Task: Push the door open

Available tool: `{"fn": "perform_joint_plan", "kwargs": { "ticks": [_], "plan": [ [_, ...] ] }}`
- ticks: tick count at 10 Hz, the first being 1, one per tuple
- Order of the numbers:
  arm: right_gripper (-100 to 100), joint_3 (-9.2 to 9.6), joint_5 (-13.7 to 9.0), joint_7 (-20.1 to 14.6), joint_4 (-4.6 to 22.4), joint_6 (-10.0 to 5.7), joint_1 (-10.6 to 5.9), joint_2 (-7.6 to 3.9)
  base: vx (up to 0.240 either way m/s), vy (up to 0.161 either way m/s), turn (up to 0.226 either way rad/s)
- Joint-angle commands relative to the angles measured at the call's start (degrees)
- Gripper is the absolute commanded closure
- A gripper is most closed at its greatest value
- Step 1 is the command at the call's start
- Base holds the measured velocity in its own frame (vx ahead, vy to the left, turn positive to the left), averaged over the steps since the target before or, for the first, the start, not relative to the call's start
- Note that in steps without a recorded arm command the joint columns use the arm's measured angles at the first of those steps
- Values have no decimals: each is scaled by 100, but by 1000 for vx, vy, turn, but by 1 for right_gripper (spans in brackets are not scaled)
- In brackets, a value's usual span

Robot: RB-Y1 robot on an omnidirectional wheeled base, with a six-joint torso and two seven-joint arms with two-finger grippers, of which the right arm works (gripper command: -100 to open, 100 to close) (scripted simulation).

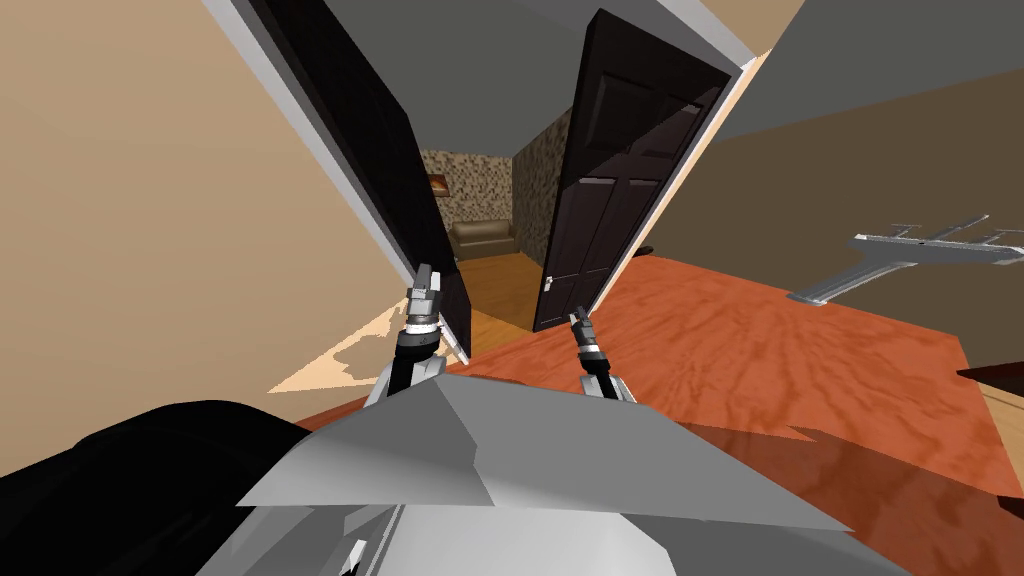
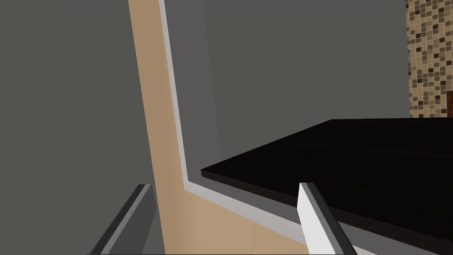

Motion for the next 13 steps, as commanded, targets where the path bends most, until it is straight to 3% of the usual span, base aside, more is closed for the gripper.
{"fn": "perform_joint_plan", "kwargs": {
  "ticks": [1, 13],
  "plan": [
    [-100, -1, 56, -68, 268, -89, -98, -9, 91, -63, 41],
    [-100, -3, 411, -514, 1902, -567, -730, -100, 84, -53, 33]
  ]
}}
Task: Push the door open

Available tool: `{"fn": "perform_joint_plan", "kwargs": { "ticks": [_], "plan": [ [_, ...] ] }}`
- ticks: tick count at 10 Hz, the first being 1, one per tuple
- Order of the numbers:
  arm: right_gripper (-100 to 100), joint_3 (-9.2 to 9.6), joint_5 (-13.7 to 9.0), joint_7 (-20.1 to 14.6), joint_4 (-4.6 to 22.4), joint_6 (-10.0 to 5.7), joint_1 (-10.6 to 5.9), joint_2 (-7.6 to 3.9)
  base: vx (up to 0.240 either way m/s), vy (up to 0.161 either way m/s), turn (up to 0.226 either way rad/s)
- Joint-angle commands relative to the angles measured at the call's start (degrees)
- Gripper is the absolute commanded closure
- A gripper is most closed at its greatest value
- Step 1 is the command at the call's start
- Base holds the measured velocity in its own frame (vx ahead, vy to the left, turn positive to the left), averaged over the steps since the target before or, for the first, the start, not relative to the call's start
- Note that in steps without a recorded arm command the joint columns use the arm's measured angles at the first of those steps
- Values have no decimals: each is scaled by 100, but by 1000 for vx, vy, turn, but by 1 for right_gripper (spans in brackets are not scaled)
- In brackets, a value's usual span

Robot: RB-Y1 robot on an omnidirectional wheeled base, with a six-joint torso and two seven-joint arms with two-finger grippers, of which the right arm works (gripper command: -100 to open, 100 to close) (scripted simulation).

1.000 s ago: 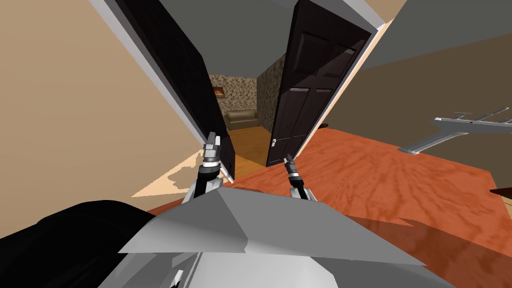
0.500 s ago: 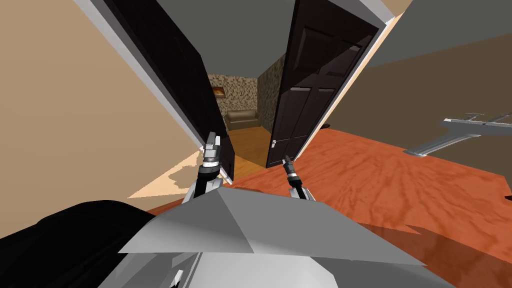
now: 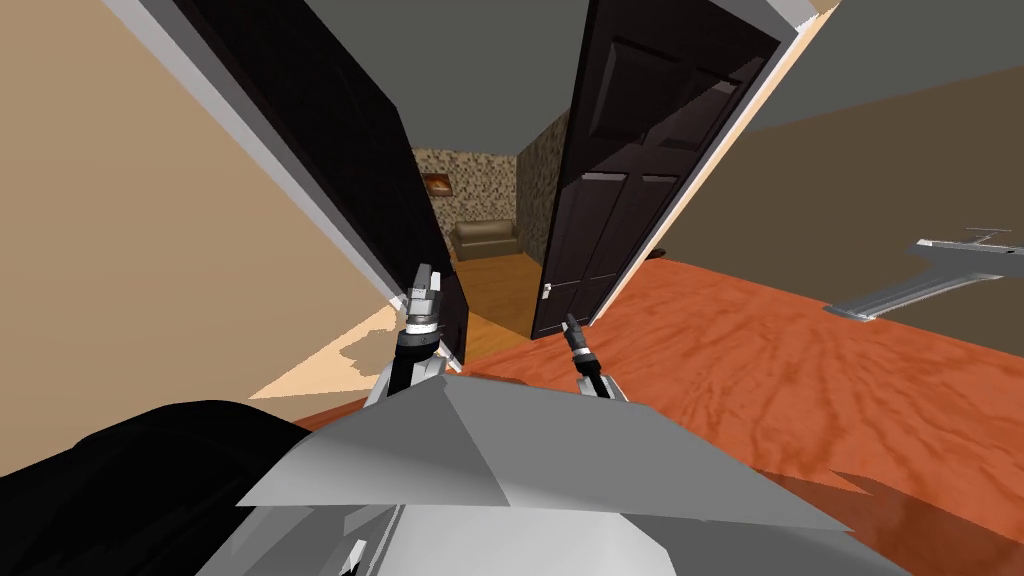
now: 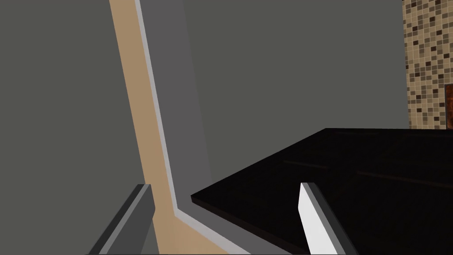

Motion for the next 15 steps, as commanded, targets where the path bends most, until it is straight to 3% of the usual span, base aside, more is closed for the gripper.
{"fn": "perform_joint_plan", "kwargs": {
  "ticks": [1, 15],
  "plan": [
    [-100, -5, 48, -61, 257, -92, -93, -11, 91, -80, 36],
    [-100, -8, 455, -571, 2123, -637, -814, -85, 94, -58, 32]
  ]
}}
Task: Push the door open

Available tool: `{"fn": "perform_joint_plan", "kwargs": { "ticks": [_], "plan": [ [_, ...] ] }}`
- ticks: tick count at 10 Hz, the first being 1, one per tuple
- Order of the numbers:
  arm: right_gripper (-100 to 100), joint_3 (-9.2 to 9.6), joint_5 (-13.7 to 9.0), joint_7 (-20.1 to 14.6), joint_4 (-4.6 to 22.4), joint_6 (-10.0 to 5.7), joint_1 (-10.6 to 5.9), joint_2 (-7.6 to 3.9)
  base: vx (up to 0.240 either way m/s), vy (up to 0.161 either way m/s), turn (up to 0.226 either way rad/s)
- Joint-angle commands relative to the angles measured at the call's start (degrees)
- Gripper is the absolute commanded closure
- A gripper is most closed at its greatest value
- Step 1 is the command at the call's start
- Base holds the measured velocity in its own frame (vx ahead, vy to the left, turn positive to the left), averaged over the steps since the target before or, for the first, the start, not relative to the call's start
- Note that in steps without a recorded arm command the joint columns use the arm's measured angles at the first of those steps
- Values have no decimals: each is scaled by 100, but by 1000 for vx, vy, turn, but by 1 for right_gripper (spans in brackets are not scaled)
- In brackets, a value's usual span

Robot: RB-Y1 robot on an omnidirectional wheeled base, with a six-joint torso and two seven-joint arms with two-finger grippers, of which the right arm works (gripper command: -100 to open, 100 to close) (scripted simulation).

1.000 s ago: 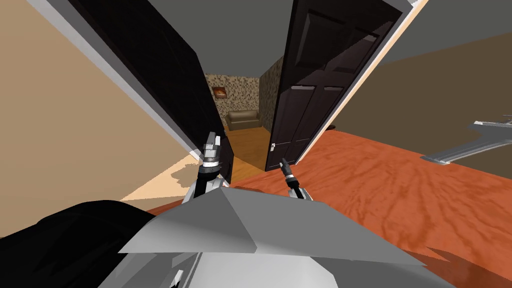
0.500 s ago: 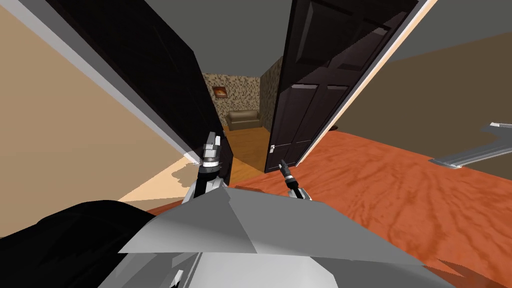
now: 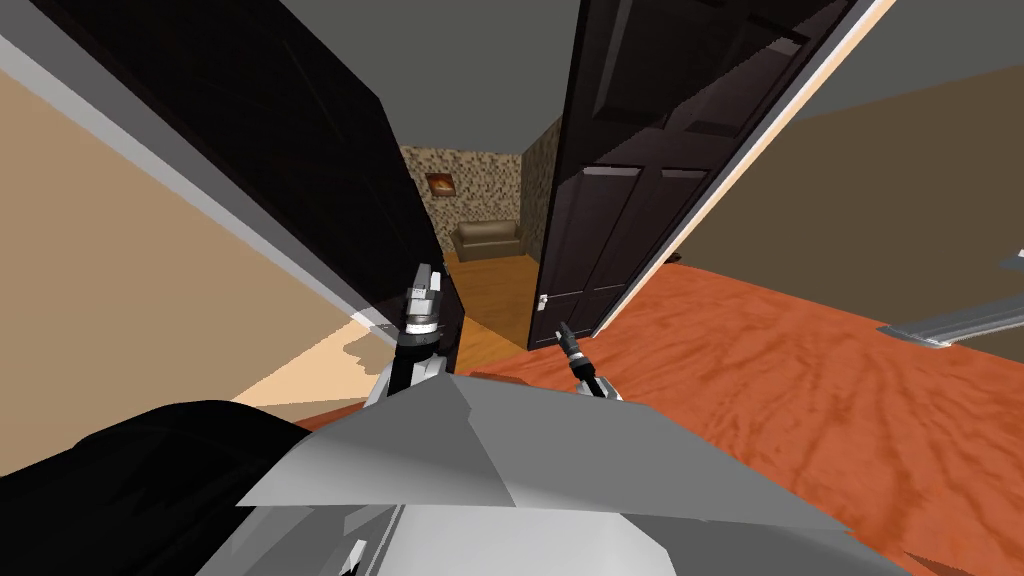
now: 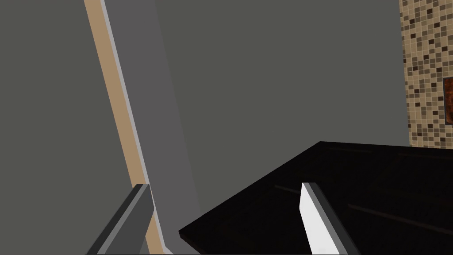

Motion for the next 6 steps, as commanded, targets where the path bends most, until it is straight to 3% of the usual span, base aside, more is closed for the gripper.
{"fn": "perform_joint_plan", "kwargs": {
  "ticks": [1, 6],
  "plan": [
    [-100, 5, 63, -81, 240, -69, -88, -6, 136, -88, 54],
    [-100, 4, 191, -241, 826, -241, -315, -23, 111, -59, 30]
  ]
}}
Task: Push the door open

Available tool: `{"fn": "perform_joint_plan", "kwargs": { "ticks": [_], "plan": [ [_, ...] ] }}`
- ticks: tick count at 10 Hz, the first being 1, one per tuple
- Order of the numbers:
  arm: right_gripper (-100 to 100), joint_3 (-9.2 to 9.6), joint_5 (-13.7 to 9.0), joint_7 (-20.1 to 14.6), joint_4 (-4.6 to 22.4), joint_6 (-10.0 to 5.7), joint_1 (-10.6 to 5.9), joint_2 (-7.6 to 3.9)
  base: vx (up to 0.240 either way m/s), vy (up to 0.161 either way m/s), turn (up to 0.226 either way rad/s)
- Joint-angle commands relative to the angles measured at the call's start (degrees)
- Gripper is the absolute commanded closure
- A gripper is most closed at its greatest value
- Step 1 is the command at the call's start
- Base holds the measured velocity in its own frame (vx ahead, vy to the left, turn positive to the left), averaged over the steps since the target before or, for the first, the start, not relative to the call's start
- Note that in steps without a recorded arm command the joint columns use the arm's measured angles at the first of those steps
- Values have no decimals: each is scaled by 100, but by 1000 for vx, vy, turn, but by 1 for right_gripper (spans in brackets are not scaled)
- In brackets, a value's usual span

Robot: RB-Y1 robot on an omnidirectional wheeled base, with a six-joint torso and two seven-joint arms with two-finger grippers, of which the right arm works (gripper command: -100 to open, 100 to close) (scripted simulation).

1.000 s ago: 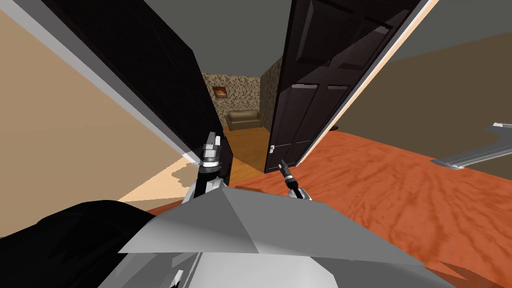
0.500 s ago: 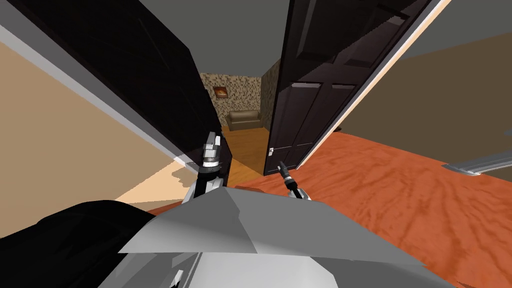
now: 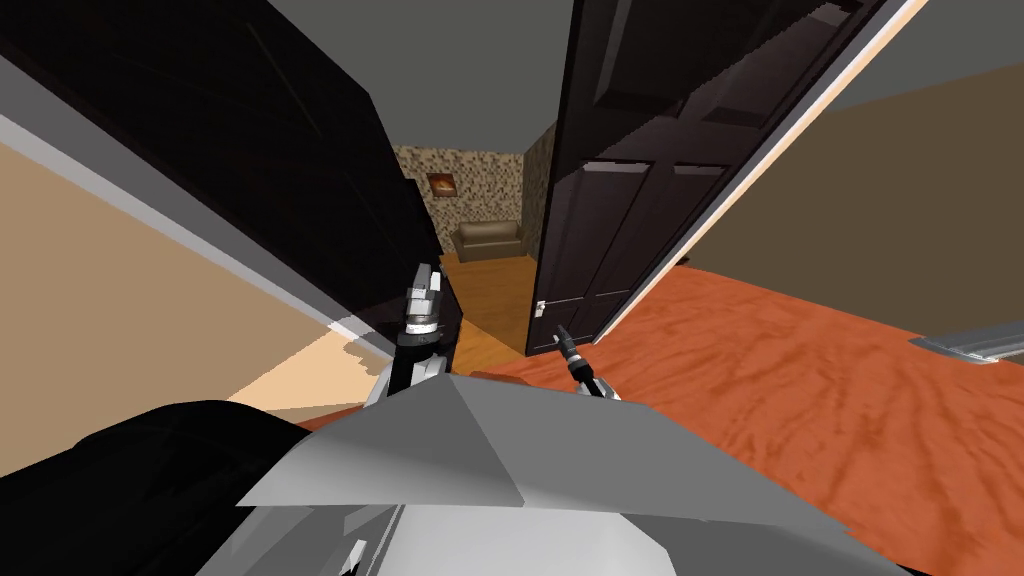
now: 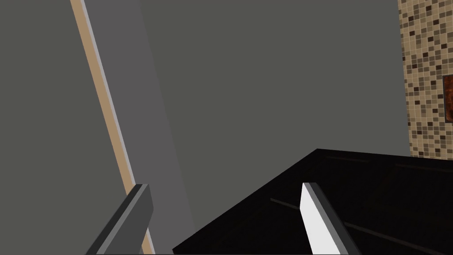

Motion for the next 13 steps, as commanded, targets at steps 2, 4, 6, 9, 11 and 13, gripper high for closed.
{"fn": "perform_joint_plan", "kwargs": {
  "ticks": [2, 4, 6, 9, 11, 13],
  "plan": [
    [-100, -12, -24, 36, 37, 12, -29, 27, 74, 3, 20],
    [-100, -23, -51, 77, 56, 37, -52, 55, 169, 43, 36],
    [-100, -40, -92, 141, 87, 77, -87, 100, 207, 56, 40],
    [-100, -67, -159, 242, 137, 140, -143, 172, 206, 53, 47],
    [-100, -67, -161, 242, 138, 142, -147, 175, 135, 23, 14],
    [100, -67, -161, 242, 138, 142, -147, 175, -24, -1, 5]
  ]
}}
